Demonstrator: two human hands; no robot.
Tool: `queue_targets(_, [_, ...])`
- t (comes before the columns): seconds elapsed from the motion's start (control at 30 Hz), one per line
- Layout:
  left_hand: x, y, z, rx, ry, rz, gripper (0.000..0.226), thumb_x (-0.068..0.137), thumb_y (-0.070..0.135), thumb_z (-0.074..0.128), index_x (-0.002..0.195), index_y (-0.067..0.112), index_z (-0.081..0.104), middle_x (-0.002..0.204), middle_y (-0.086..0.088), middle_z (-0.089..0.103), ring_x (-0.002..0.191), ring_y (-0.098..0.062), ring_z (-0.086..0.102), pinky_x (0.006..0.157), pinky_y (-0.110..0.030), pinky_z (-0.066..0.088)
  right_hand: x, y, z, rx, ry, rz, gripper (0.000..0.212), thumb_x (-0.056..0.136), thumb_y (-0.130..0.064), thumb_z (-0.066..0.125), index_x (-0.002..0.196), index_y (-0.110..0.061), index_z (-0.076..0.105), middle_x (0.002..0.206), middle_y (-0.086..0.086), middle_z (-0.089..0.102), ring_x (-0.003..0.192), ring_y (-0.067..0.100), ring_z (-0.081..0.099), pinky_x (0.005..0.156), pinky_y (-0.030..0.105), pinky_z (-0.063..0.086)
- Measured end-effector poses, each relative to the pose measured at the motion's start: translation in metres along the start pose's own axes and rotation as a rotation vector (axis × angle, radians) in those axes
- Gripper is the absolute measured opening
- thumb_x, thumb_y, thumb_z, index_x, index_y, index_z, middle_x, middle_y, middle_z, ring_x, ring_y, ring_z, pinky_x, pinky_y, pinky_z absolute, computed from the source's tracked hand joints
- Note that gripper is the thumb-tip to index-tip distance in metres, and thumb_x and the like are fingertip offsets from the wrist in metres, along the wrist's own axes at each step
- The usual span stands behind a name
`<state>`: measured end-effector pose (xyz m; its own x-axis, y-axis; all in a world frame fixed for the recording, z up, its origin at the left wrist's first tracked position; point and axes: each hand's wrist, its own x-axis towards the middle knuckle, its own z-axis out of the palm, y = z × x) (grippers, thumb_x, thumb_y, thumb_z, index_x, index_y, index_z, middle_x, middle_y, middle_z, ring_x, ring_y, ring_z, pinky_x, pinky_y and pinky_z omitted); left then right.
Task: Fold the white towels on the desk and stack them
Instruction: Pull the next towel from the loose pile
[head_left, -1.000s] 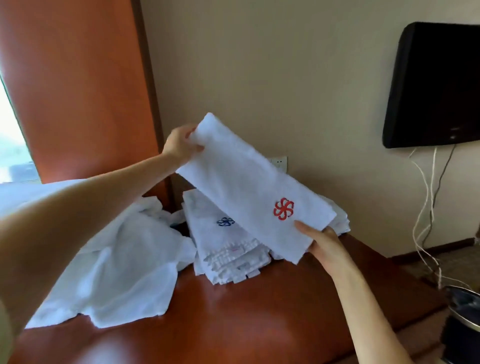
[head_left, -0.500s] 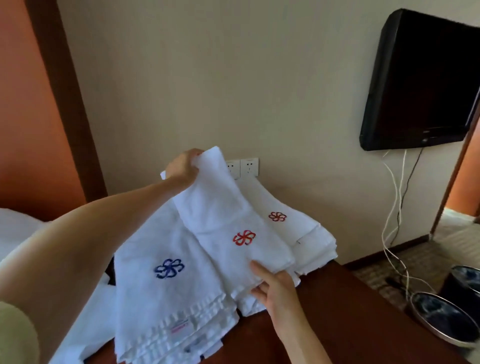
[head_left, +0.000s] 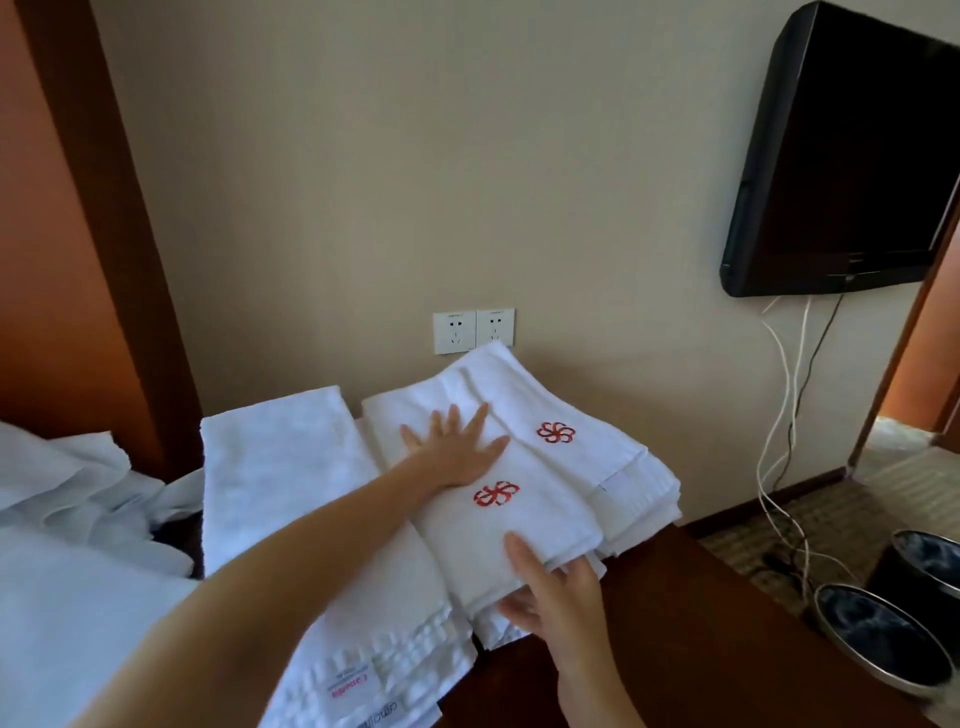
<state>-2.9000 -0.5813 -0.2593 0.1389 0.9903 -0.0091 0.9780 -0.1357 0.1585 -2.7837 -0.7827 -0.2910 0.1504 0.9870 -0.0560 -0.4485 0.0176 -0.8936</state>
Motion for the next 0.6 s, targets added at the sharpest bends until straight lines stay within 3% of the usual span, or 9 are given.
queue_targets(0.17, [-0.006,0.003,0.006,-0.074,0.121,-0.128,0.076,0.086,0.077,0.014,0.152,0.041,0.0,0.162,-0.001,0.002,0.148,-0.029,-0.002,0.105,-0.07,-0.006,-0.007,-0.005,-0.001,-0.043,-0.029,-0.014,0.031,0.087,-0.007,0.069,0.115,-0.017,0.063,0.092,0.001,0.076,0.081,0.023,0.073,0.054,0.028,0.056])
queue_targets(0.27, [-0.007,-0.019,-0.009,-0.34,0.293,-0.312,0.072,0.097,0.06,0.027,0.153,0.018,0.01,0.156,-0.017,0.017,0.145,-0.035,0.01,0.113,-0.059,0.005,-0.009,-0.002,-0.002,-0.079,-0.045,-0.026,0.032,0.087,-0.008,0.068,0.117,-0.018,0.062,0.097,0.003,0.075,0.086,0.023,0.073,0.059,0.029,0.058])
queue_targets(0.33, [-0.001,-0.044,-0.019,-0.621,0.381,-0.424,0.066,0.101,0.041,0.038,0.149,0.002,0.014,0.152,-0.025,0.024,0.141,-0.039,0.023,0.114,-0.047,0.018,-0.008,-0.001,-0.002,-0.108,-0.04,-0.032,0.032,0.086,-0.012,0.069,0.116,-0.019,0.062,0.093,0.001,0.076,0.077,0.021,0.073,0.058,0.028,0.057])
queue_targets(0.43, [0.007,-0.063,-0.023,-0.852,0.339,-0.579,0.061,0.101,0.028,0.043,0.147,-0.003,0.017,0.151,-0.024,0.028,0.139,-0.037,0.03,0.114,-0.041,0.024,-0.003,-0.001,-0.003,-0.154,-0.03,-0.015,0.03,0.085,-0.018,0.072,0.113,-0.021,0.062,0.087,0.001,0.075,0.065,0.02,0.072,0.052,0.026,0.054])
queue_targets(0.5, [0.011,-0.063,-0.021,-0.888,0.378,-0.589,0.051,0.1,0.023,0.045,0.14,-0.002,0.028,0.146,-0.022,0.035,0.137,-0.035,0.034,0.114,-0.04,0.025,0.001,0.002,-0.004,-0.167,-0.014,-0.013,0.031,0.084,-0.02,0.072,0.113,-0.019,0.062,0.083,0.003,0.075,0.06,0.022,0.07,0.047,0.025,0.051])
queue_targets(0.6, [0.013,-0.062,-0.025,-0.965,0.58,-0.484,0.038,0.094,0.006,0.046,0.131,-0.001,0.041,0.134,-0.02,0.049,0.126,-0.034,0.046,0.108,-0.035,0.033,0.004,0.004,-0.004,-0.179,0.002,-0.02,0.034,0.083,-0.021,0.073,0.114,-0.017,0.062,0.084,0.006,0.075,0.059,0.023,0.069,0.044,0.024,0.049])
